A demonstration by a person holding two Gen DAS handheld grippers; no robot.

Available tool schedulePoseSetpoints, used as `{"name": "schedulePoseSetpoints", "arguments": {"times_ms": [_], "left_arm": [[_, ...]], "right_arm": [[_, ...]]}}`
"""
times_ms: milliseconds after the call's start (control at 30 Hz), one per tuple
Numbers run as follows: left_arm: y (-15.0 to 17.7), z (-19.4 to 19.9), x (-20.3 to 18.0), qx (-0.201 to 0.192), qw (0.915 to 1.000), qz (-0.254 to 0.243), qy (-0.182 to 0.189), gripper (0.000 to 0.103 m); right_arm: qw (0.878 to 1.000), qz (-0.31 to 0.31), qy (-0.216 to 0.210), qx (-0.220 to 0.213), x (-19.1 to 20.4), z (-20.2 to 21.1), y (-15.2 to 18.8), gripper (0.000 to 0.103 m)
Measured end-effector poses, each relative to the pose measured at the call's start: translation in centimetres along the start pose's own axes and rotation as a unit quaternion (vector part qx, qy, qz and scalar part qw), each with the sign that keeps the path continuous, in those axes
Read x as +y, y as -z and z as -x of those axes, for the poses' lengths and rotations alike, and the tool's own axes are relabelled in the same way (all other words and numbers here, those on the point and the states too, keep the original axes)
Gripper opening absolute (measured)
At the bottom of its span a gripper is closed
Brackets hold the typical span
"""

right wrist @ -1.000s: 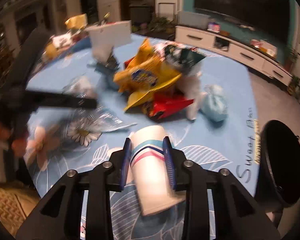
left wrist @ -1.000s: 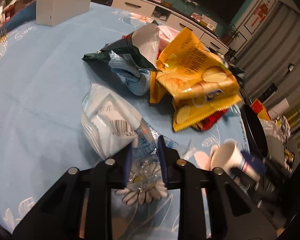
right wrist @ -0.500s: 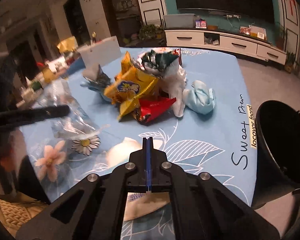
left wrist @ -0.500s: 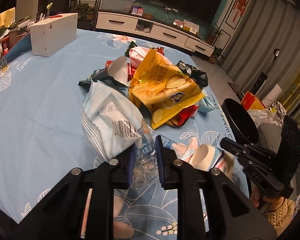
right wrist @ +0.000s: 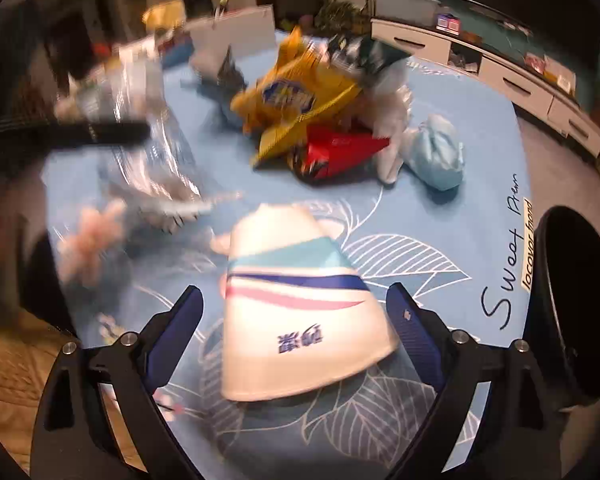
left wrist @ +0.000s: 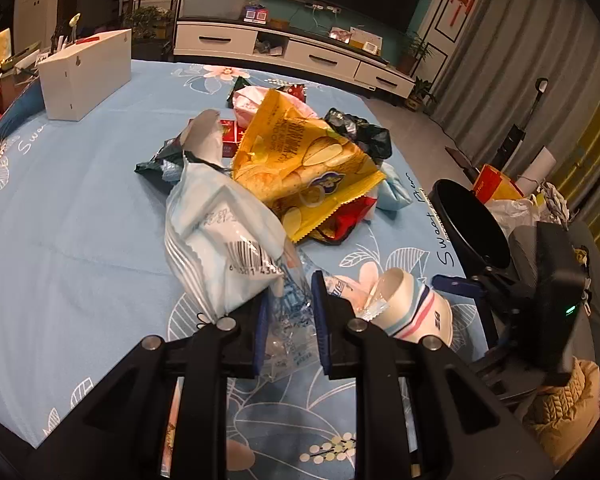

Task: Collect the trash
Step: 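Carry bottle and cup to the black bin and release both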

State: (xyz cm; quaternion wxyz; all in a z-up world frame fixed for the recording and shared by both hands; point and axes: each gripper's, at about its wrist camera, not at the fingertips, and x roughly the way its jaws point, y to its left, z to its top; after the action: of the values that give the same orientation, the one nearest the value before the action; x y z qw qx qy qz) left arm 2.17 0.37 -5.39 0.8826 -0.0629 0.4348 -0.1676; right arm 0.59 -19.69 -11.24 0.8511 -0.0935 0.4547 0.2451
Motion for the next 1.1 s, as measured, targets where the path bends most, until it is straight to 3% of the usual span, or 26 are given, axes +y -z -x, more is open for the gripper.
{"name": "schedulePoseSetpoints", "arguments": {"times_ms": [200, 300, 400, 600, 667, 833, 967, 1067, 1100], "left_arm": [[-0.5, 0.2, -1.4, -0.003, 0.9998, -0.019, 0.003, 0.021], [-1.2, 0.4, -2.8, -0.009, 0.9991, -0.040, 0.011, 0.021], [-2.5, 0.3, -5.0, -0.017, 0.9971, -0.068, 0.027, 0.021], [-6.0, -2.6, -12.0, -0.027, 0.9873, -0.133, 0.083, 0.021], [-7.2, -4.8, -14.5, -0.015, 0.9834, -0.145, 0.108, 0.021], [-9.0, -10.0, -21.0, 0.004, 0.9722, -0.196, 0.127, 0.022], [-9.8, -14.2, -25.4, 0.018, 0.9640, -0.229, 0.133, 0.025], [-9.7, -16.5, -27.5, 0.028, 0.9606, -0.241, 0.135, 0.047], [-9.5, -17.3, -28.0, 0.030, 0.9595, -0.248, 0.129, 0.068]], "right_arm": [[1.000, 0.000, 0.005, -0.018, -0.2, 0.5, 0.4, 0.066], [0.998, -0.042, -0.004, -0.050, -1.7, 2.1, 1.0, 0.064], [0.989, -0.108, 0.017, -0.099, -4.8, 5.0, 2.1, 0.064], [0.950, -0.234, 0.079, -0.192, -11.8, 10.9, 5.4, 0.067], [0.929, -0.286, 0.097, -0.212, -14.7, 12.1, 6.7, 0.068], [0.889, -0.368, 0.116, -0.246, -19.8, 13.2, 9.7, 0.071], [0.868, -0.411, 0.118, -0.253, -23.0, 13.0, 11.2, 0.076], [0.856, -0.438, 0.107, -0.252, -24.7, 12.2, 12.2, 0.080], [0.852, -0.449, 0.107, -0.248, -25.1, 12.0, 12.5, 0.087]]}}
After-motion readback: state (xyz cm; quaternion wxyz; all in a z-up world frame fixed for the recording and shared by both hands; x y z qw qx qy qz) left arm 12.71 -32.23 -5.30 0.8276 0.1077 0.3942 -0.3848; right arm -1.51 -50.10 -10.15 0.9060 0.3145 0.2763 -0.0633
